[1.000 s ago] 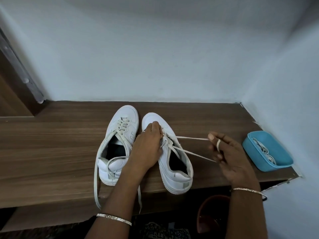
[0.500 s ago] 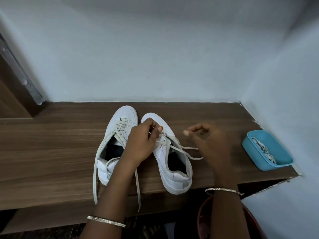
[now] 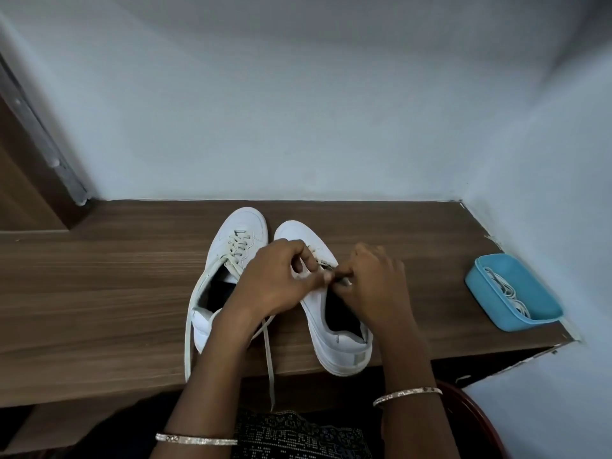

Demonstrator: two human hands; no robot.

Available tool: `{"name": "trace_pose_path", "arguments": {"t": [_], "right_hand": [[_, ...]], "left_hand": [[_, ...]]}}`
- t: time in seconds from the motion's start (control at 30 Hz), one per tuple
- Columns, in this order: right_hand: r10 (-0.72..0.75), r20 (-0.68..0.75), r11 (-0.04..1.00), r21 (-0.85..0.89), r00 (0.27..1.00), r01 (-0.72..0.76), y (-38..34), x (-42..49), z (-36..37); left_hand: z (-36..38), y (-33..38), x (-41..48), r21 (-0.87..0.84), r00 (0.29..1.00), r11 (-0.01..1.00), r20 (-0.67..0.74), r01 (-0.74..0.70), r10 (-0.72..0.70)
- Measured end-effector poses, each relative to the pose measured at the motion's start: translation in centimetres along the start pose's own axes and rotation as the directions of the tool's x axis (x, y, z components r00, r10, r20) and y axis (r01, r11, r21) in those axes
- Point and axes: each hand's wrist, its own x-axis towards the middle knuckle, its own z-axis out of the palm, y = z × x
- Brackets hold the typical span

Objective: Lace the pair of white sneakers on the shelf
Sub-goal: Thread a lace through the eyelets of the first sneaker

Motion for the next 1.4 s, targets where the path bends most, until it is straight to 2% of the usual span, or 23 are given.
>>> {"name": "trace_pose_path", "arguments": {"t": [0.07, 0.17, 0.27, 0.37, 0.47, 0.5, 0.57, 0.6, 0.63, 0.67, 0.7, 0.73, 0.77, 0.8, 0.83, 0.9, 0.97, 1.03, 1.17, 1.27, 1.4], "right_hand": [[0.0, 0.017, 0.999, 0.052, 1.0, -0.001, 0.2, 0.2, 0.4], [-0.038, 0.019, 0.971, 0.236, 0.999, 0.033, 0.9, 0.3, 0.7], [-0.01, 0.046, 0.873, 0.488, 0.999, -0.013, 1.6, -0.1, 0.6], [0.046, 0.128, 0.641, 0.756, 0.991, -0.128, 2.2, -0.4, 0.2], [0.105, 0.228, 0.227, 0.942, 0.968, -0.247, 2.9, -0.8, -0.3], [0.133, 0.244, 0.129, 0.957, 0.961, -0.261, 3.2, -0.9, -0.5], [0.234, 0.233, 0.025, 0.969, 0.944, -0.246, 4.0, -0.9, -0.5], [0.31, 0.223, 0.015, 0.971, 0.924, -0.239, 4.5, -0.9, -0.3], [0.394, 0.209, 0.063, 0.965, 0.895, -0.253, 4.8, -0.9, -0.1], [0.475, 0.171, 0.214, 0.929, 0.863, -0.302, 5.2, -0.9, 0.1], [0.514, 0.115, 0.451, 0.806, 0.85, -0.382, 5.5, -0.8, 0.4], [0.513, 0.069, 0.671, 0.59, 0.856, -0.45, 5.6, -0.9, 0.6], [0.493, 0.028, 0.8, 0.377, 0.869, -0.466, 5.4, -1.0, 0.6], [0.47, -0.032, 0.853, 0.276, 0.882, -0.444, 5.0, -1.0, 0.5], [0.448, -0.097, 0.866, 0.293, 0.889, -0.405, 4.4, -0.8, 0.3], [0.355, -0.197, 0.86, 0.452, 0.914, -0.237, 3.4, 0.0, 0.5], [0.224, -0.172, 0.809, 0.581, 0.959, -0.084, 1.7, 0.8, 1.2], [0.132, -0.111, 0.765, 0.644, 0.985, -0.03, -0.1, 1.1, 2.0], [0.179, -0.008, 0.724, 0.678, 0.984, -0.126, -0.7, 1.3, 2.6], [0.177, 0.043, 0.747, 0.645, 0.983, -0.162, -0.2, 1.1, 2.5], [0.226, -0.032, 0.809, 0.563, 0.974, -0.169, -0.4, 1.0, 2.5]], "left_hand": [[0.1, 0.1, -0.3, 0.049, 0.999, 0.999, 0.05, 0.005, -0.007], [0.1, 0.2, -0.3, 0.087, 0.999, 0.996, 0.049, -0.008, 0.004], [0.6, 0.2, -0.5, 0.124, 0.999, 0.992, 0.051, -0.011, 0.004], [1.4, 0.2, -0.3, 0.127, 1.0, 0.992, -0.004, 0.001, 0.0], [1.2, -0.2, -0.1, 0.054, 0.996, 0.997, -0.077, 0.049, -0.044], [1.0, -0.5, -0.1, 0.017, 0.993, 0.997, -0.096, 0.071, -0.069], [0.6, -1.0, -0.1, -0.045, 0.988, 0.993, -0.106, 0.112, -0.116], [0.5, -1.2, -0.1, -0.058, 0.986, 0.991, -0.105, 0.121, -0.126], [0.4, -1.3, 0.0, -0.061, 0.986, 0.99, -0.108, 0.123, -0.129], [0.5, -1.5, 0.0, -0.059, 0.985, 0.99, -0.115, 0.125, -0.132], [0.5, -1.6, 0.0, -0.061, 0.983, 0.99, -0.126, 0.129, -0.136], [0.6, -1.7, 0.1, -0.069, 0.98, 0.988, -0.138, 0.135, -0.143], [0.6, -1.8, 0.1, -0.084, 0.977, 0.986, -0.147, 0.143, -0.154], [0.6, -1.8, 0.1, -0.099, 0.974, 0.983, -0.153, 0.153, -0.167], [0.5, -1.9, 0.2, -0.112, 0.971, 0.98, -0.156, 0.163, -0.18], [0.6, -1.9, 0.2, -0.126, 0.968, 0.978, -0.164, 0.169, -0.188], [0.8, -1.8, 0.3, -0.114, 0.969, 0.984, -0.19, 0.14, -0.16], [1.1, -1.7, 0.4, -0.095, 0.975, 0.994, -0.211, 0.057, -0.076], [1.5, -2.0, 0.7, 0.04, 0.976, 0.995, -0.196, -0.091, 0.098], [1.6, -2.1, 1.0, 0.121, 0.971, 0.989, -0.214, -0.085, 0.109], [2.0, -1.4, 1.1, 0.315, 0.961, 0.949, -0.256, -0.018, 0.103]]}}
